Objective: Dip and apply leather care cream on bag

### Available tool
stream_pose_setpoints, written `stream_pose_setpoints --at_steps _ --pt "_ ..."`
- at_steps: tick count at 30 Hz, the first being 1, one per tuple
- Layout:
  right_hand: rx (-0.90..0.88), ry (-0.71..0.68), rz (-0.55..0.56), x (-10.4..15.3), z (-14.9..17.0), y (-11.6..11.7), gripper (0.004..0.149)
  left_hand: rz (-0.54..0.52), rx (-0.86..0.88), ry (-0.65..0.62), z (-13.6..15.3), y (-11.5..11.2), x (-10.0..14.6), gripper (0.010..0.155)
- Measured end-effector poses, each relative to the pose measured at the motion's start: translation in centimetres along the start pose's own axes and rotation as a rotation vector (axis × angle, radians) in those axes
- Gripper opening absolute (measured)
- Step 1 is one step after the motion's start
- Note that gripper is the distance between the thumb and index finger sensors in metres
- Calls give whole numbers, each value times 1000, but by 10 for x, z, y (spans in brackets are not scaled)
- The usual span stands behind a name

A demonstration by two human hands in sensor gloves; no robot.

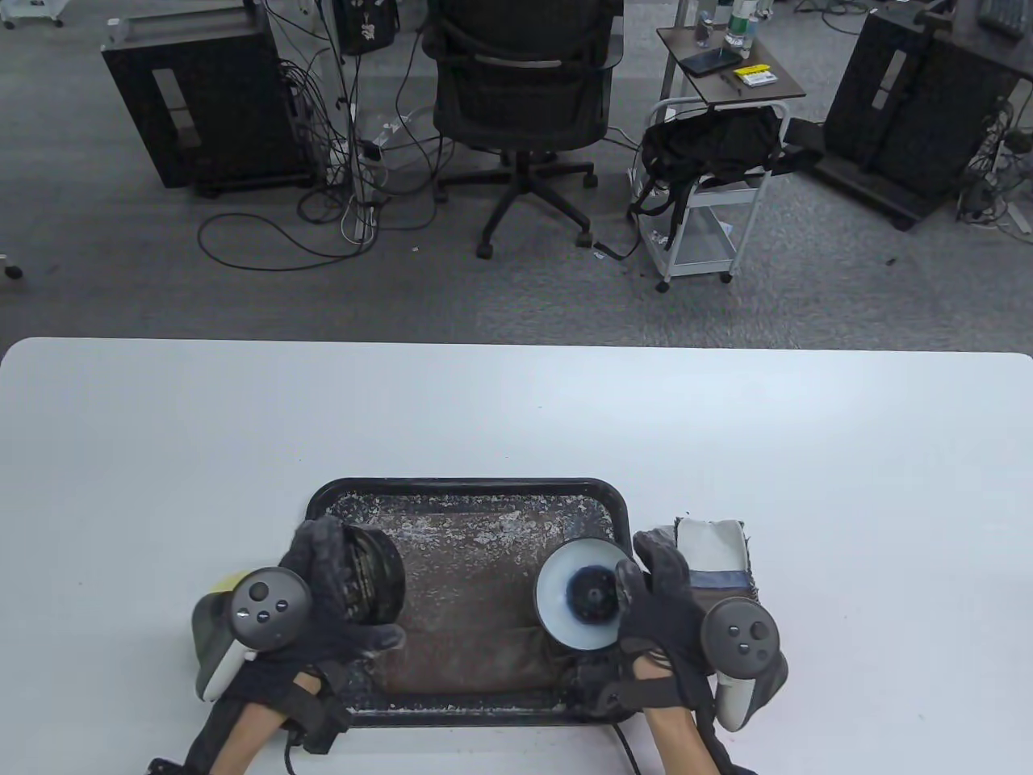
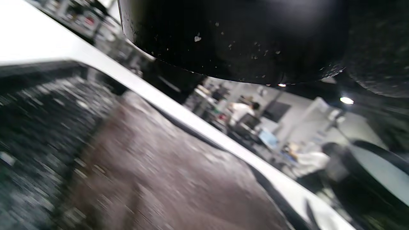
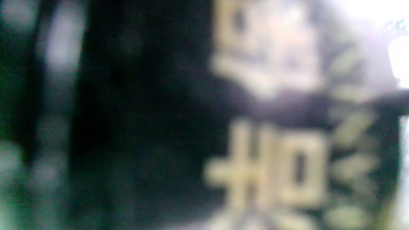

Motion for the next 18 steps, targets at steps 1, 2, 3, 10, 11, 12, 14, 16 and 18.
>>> stream_pose_setpoints --at_steps 1,2,3,10,11,12,14,16,18 --pt "-1 -8 -14 1 -2 5 61 13 7 -27 -8 -5 0 126" --pt "-5 -18 -34 3 -6 14 61 28 11 -56 -17 -11 1 126" --pt "-13 -25 -50 5 -9 20 61 29 11 -77 -23 -15 2 126" --pt "-34 -46 -186 22 -27 72 62 58 -56 -210 -48 -42 6 126" --pt "-44 -40 -197 24 -27 76 62 62 -58 -208 -48 -45 6 126" --pt "-69 -28 -217 26 -27 83 62 70 -53 -208 -49 -49 6 126" --pt "-127 12 -259 31 -25 94 63 92 -26 -217 -50 -57 6 126" --pt "-170 47 -344 35 -22 105 64 102 33 -223 -50 -63 5 126" --pt "-229 97 -356 39 -16 108 65 130 68 -196 -46 -68 4 126"
Point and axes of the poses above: the tracker on the back of each hand, its own z axis roughly to the little-finger side, its own x axis roughly from the fingertips to the wrist, y = z × x, the point moved 5 cm from there along -x, roughly from the wrist to the fingertips, and after that the axes turned 5 degrees about -y, right-handed, at the moved point
